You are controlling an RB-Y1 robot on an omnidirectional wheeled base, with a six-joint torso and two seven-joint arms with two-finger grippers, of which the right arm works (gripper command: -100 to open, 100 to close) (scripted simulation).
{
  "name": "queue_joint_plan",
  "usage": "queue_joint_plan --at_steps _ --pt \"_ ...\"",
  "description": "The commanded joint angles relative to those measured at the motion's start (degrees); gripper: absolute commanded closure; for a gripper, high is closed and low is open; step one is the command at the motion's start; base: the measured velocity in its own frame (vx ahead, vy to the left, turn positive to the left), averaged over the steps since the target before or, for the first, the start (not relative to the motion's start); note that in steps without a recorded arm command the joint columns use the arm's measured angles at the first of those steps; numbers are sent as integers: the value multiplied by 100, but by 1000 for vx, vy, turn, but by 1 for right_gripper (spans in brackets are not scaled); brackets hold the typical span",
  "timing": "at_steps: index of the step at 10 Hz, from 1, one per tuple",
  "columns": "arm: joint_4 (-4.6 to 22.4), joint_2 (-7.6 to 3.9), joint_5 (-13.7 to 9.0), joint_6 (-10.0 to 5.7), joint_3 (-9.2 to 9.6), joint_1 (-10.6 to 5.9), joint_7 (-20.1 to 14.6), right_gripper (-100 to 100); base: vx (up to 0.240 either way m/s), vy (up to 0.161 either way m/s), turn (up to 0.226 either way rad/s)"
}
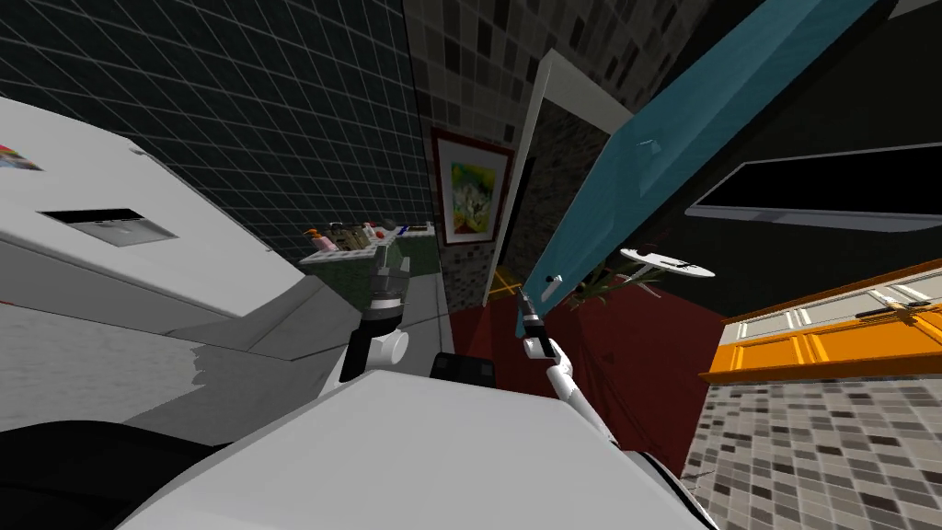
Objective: Pull the door open
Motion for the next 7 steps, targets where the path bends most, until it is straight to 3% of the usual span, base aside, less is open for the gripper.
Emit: queue_joint_plan --at_steps 1,2,3,6,7 --pt "286 -93 -24 -48 48 -132 175 -100 65 -63 217" --pt "470 -154 -40 -75 77 -215 272 -100 72 -77 147" --pt "486 -154 -40 -75 77 -215 272 -100 48 -62 60" --pt "1034 -335 -87 -154 161 -462 564 -100 42 -60 171" --pt "1034 -335 -87 -154 161 -462 564 -100 42 -53 53"
